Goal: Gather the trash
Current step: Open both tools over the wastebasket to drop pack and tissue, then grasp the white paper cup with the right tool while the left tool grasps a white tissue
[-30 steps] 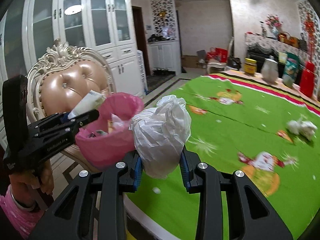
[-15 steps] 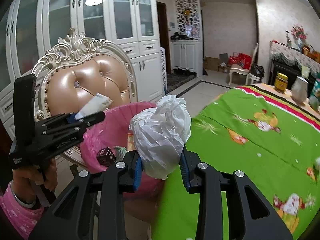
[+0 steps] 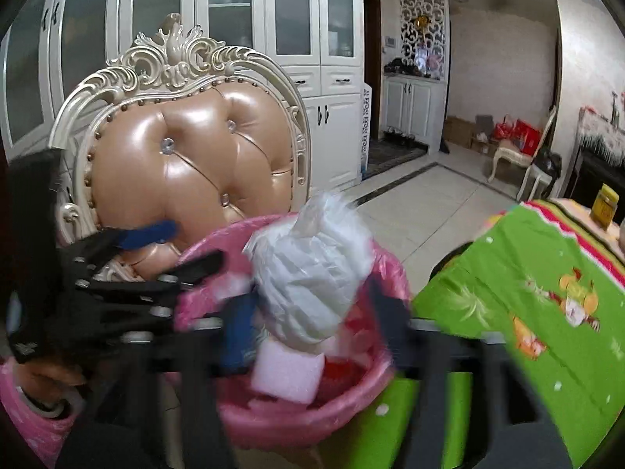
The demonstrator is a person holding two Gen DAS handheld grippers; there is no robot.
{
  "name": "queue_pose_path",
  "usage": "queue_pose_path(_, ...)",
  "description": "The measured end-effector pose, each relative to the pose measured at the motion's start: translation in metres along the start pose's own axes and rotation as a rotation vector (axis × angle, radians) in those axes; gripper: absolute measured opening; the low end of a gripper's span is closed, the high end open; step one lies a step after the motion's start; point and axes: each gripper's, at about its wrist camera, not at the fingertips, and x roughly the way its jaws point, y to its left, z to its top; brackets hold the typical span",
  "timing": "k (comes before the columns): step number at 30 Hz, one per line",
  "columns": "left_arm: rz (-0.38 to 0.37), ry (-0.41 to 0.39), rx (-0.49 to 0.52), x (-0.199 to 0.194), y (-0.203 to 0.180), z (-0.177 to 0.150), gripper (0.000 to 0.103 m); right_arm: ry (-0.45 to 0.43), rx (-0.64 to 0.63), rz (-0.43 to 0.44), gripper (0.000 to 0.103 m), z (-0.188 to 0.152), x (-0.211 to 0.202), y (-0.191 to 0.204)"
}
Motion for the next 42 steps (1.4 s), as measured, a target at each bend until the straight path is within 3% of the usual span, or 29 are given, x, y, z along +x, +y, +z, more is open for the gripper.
queue_pose_path(3,0.020,-0.008,-0.014,-0.009,0.012,-0.002,0.087,-0.026,0.040,0.016,0.069,-0.003,-0.010,-0.011)
queue_pose_path(8,0.080,-0.038,0.026,-0.031,0.008,-0.010,0.096,-0.051,0.034,-0.029,0.069,-0.019,-0.046,-0.025)
queue_pose_path(14,-0.052,-0.076,0.065,-0.057,-0.040,-0.006,0.098,-0.042,0.039,-0.121,0.069,-0.055,-0.099,-0.053)
queue_pose_path(20,-0.225,-0.064,0.233,-0.059,-0.150,-0.010,0.098,-0.037,0.108,-0.258,0.070,-0.101,-0.157,-0.106)
queue_pose_path(28,-0.438,0.029,0.412,-0.040,-0.321,-0.035,0.098,-0.016,0.310,-0.502,0.070,-0.172,-0.243,-0.212)
queue_pose_path(35,-0.535,0.105,0.463,-0.020,-0.423,-0.049,0.098,0.017,0.430,-0.619,0.073,-0.212,-0.287,-0.274)
queue_pose_path(42,-0.532,0.131,0.482,0.005,-0.479,-0.055,0.098,0.061,0.524,-0.666,0.074,-0.241,-0.298,-0.327)
